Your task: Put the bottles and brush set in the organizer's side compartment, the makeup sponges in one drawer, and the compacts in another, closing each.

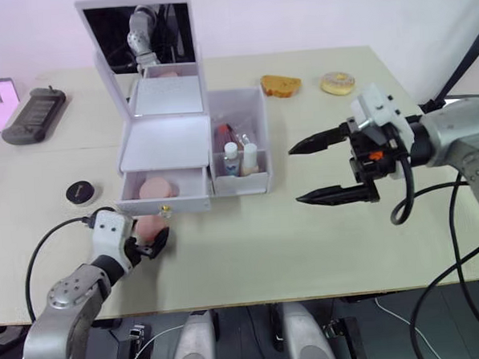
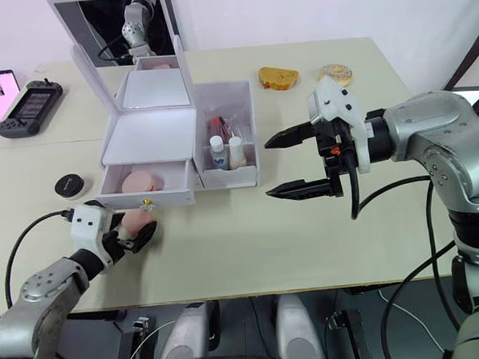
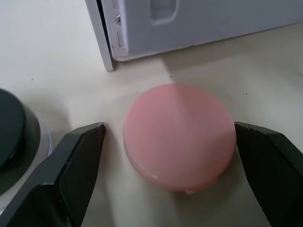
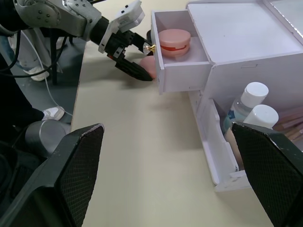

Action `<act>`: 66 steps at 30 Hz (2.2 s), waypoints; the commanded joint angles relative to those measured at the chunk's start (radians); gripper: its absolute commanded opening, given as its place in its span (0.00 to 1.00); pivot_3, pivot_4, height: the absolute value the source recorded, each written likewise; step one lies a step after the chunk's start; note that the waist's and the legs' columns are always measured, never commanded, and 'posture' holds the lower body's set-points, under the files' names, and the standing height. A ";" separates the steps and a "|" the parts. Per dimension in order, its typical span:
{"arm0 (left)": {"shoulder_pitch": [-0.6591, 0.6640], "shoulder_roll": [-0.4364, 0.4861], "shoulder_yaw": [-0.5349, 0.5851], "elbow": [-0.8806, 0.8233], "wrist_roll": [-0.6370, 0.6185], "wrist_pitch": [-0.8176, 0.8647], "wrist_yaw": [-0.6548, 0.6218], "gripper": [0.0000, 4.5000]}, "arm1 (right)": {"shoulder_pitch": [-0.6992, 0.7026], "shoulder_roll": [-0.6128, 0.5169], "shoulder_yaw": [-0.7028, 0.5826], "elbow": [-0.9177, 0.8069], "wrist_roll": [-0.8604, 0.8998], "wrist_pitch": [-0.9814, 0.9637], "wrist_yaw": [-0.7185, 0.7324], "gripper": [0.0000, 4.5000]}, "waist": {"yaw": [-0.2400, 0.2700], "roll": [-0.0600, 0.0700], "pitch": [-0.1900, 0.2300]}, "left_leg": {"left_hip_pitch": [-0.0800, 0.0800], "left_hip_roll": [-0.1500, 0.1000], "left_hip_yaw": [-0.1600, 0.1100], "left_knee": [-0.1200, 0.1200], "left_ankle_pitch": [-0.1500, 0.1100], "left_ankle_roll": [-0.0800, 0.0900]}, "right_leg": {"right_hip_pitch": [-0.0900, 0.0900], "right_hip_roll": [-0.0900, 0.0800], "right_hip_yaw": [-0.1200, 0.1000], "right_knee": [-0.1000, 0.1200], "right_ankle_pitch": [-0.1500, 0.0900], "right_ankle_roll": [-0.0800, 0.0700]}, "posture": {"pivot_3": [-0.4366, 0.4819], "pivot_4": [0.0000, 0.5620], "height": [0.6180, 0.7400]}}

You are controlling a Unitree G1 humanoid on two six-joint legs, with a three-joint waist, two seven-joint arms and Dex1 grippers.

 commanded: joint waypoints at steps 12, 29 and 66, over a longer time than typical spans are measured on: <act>0.087 0.079 0.086 -0.098 -0.048 0.060 -0.057 0.59 | -0.006 -0.008 -0.018 -0.016 0.014 -0.017 0.006 1.00 | -0.009 0.000 0.000 | 0.000 0.000 0.000 -0.001 0.000 0.000 | 0.000 0.000 0.000 -0.001 0.000 0.000 | 0.48 0.27 1.00; 0.373 0.370 0.727 -0.303 -0.804 0.053 -0.391 0.59 | -0.103 0.057 0.089 0.135 -0.071 -0.084 0.082 1.00 | -0.003 -0.001 0.000 | -0.002 0.000 0.001 -0.001 -0.001 -0.001 | -0.001 -0.002 0.000 -0.008 -0.002 0.003 | 0.48 0.27 1.00; -0.704 0.598 -0.214 0.105 -0.415 0.197 -0.471 0.59 | 0.137 0.027 -0.096 -0.105 0.019 0.021 -0.154 1.00 | -0.004 0.000 0.002 | -0.002 0.000 0.000 -0.003 0.000 0.000 | -0.003 0.001 0.000 0.000 0.000 0.001 | 0.48 0.27 1.00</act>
